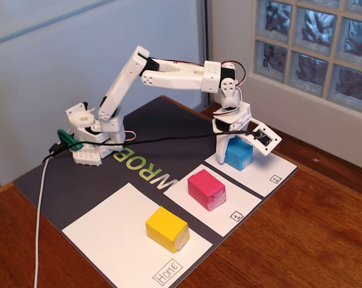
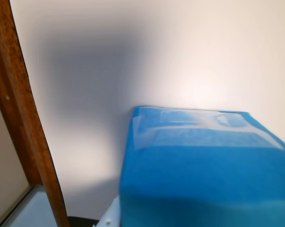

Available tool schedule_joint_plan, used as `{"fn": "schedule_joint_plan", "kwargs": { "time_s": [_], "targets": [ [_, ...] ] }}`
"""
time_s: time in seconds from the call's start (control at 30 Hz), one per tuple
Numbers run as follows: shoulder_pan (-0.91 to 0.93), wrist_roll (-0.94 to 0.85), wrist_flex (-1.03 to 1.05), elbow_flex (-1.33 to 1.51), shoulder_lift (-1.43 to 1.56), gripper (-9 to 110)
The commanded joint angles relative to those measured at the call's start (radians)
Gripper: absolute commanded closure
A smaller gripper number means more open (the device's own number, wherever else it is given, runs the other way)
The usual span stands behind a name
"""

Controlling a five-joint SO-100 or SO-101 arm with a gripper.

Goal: Move box blue to zone 2

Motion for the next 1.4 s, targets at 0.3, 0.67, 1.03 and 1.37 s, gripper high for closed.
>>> {"fn": "schedule_joint_plan", "kwargs": {
  "time_s": [0.3,0.67,1.03,1.37],
  "targets": [
    [0.015,-0.005,0.101,-0.097,0.175,69],
    [0.052,-0.012,0.158,-0.103,0.272,69],
    [0.087,-0.017,0.209,0.052,0.437,73],
    [0.156,-0.064,0.207,0.290,0.640,75]
  ]
}}
